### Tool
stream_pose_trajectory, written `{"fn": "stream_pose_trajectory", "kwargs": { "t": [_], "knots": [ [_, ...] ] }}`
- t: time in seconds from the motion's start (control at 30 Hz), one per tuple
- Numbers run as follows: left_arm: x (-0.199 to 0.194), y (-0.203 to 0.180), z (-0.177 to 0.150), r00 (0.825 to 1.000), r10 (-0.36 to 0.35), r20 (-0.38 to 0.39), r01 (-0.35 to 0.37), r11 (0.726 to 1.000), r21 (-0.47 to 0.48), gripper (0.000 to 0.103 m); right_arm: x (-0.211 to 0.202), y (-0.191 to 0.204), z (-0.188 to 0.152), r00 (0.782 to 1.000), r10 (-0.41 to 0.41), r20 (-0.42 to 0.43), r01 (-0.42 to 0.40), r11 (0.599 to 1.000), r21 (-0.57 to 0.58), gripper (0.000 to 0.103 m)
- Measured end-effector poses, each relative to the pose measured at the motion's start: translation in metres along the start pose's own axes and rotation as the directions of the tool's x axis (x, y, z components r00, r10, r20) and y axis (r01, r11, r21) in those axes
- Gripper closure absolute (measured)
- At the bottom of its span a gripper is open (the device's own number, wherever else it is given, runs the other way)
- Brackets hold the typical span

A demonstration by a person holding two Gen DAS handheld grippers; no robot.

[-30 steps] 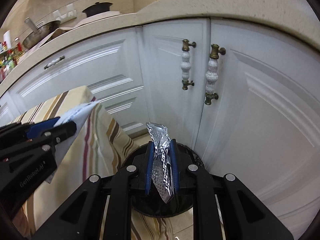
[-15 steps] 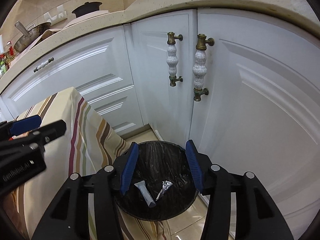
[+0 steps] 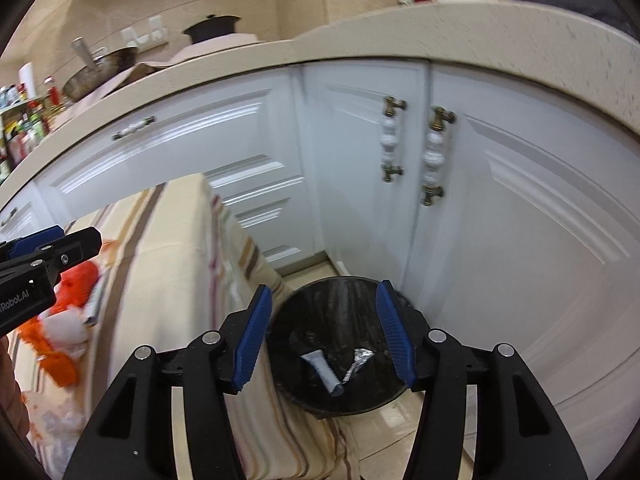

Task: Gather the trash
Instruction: 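Move both tools back over the table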

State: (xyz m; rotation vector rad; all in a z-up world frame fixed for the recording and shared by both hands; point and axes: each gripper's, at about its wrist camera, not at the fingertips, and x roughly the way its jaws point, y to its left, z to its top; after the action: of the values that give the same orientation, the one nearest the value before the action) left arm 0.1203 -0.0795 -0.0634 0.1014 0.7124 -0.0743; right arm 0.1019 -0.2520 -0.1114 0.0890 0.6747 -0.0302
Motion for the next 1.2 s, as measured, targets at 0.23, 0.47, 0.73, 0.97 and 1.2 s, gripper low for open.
{"fn": "stream_pose_trajectory", "kwargs": {
  "t": [0.23, 0.47, 0.73, 0.97, 1.2],
  "knots": [
    [-0.041, 0.062, -0.028, 0.996, 0.089, 0.014, -0.088, 0.993, -0.075, 0.041, -0.023, 0.058, -0.012, 0.995, 0.099, 0.000, -0.099, 0.992, -0.074, 0.047],
    [-0.068, 0.123, -0.062, 0.982, 0.185, -0.018, -0.186, 0.970, -0.158, 0.040, -0.046, 0.107, -0.032, 0.982, 0.186, -0.019, -0.187, 0.970, -0.154, 0.046],
    [-0.094, 0.174, -0.102, 0.965, 0.257, -0.055, -0.263, 0.939, -0.223, 0.040, -0.071, 0.138, -0.055, 0.972, 0.232, -0.036, -0.235, 0.951, -0.201, 0.046],
    [-0.104, 0.197, -0.129, 0.953, 0.288, -0.088, -0.301, 0.917, -0.260, 0.040, -0.076, 0.154, -0.074, 0.968, 0.243, -0.061, -0.251, 0.940, -0.230, 0.045],
    [-0.106, 0.202, -0.143, 0.953, 0.287, -0.102, -0.304, 0.912, -0.275, 0.040, -0.070, 0.165, -0.091, 0.964, 0.248, -0.097, -0.265, 0.932, -0.249, 0.045]
  ]
}}
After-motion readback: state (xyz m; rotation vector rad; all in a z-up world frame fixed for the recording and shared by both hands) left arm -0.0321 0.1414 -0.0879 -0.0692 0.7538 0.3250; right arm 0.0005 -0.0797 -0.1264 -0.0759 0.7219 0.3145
